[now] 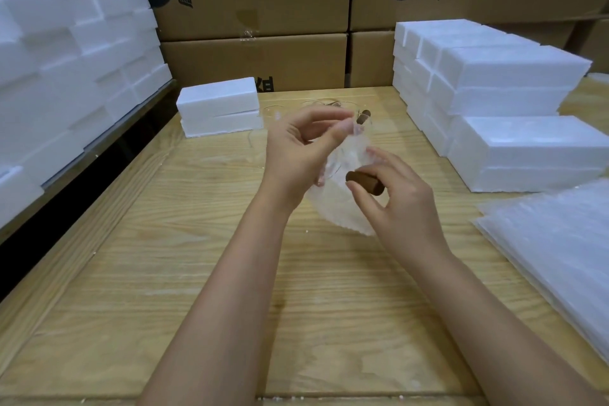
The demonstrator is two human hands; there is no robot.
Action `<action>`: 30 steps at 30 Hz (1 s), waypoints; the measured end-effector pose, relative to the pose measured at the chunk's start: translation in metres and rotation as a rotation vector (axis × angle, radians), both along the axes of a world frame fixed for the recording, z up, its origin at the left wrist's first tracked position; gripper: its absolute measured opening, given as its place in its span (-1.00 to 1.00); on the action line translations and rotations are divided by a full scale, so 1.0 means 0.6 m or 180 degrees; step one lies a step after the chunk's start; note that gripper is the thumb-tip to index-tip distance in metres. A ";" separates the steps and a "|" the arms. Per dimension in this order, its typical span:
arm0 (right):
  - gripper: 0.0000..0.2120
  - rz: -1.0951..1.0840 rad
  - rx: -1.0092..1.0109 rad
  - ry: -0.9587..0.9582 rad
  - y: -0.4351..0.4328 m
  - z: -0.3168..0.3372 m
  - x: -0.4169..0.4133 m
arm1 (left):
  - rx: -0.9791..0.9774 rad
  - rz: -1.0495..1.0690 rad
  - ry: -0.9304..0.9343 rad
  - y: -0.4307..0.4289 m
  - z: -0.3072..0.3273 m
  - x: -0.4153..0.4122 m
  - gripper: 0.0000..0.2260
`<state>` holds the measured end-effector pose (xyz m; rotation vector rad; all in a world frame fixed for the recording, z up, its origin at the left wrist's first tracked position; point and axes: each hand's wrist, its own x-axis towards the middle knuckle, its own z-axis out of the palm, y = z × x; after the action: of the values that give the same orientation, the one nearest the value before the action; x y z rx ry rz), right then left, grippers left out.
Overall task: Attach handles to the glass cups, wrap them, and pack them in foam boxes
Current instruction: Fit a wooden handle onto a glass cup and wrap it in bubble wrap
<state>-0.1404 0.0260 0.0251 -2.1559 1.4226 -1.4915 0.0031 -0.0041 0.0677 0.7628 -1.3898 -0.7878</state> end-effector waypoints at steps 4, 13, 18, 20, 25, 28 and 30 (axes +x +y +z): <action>-0.88 0.0089 0.0506 -0.0886 -0.011 0.006 -0.018 | 0.0057 -0.0220 0.0629 -0.001 0.006 0.008 -0.83; -0.88 0.1332 0.1297 -0.2531 -0.020 0.019 -0.048 | 0.0898 0.0350 0.1025 -0.021 -0.048 0.044 -0.46; -0.90 0.1380 0.1882 -0.2606 -0.019 0.025 -0.049 | 0.0969 -0.0996 0.1094 -0.022 -0.067 0.051 -0.37; -0.90 0.1189 0.1968 -0.2823 -0.021 0.028 -0.046 | 0.1106 -0.1170 0.1060 -0.020 -0.066 0.048 -0.28; -0.99 0.1263 0.1676 -0.2985 -0.020 0.024 -0.042 | 0.1287 -0.0963 0.0701 -0.013 -0.075 0.031 -0.05; -0.96 0.1137 0.1599 -0.3166 -0.017 0.022 -0.035 | 0.1258 -0.0986 0.0618 -0.012 -0.082 0.020 -0.15; -0.93 0.1161 0.1502 -0.3141 -0.015 0.022 -0.026 | 0.1287 -0.1004 0.0709 -0.010 -0.084 0.010 -0.26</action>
<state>-0.1562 0.0173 0.0383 -1.0381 0.8302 -1.5110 0.0094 -0.0100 0.0175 0.7427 -1.1755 -1.3877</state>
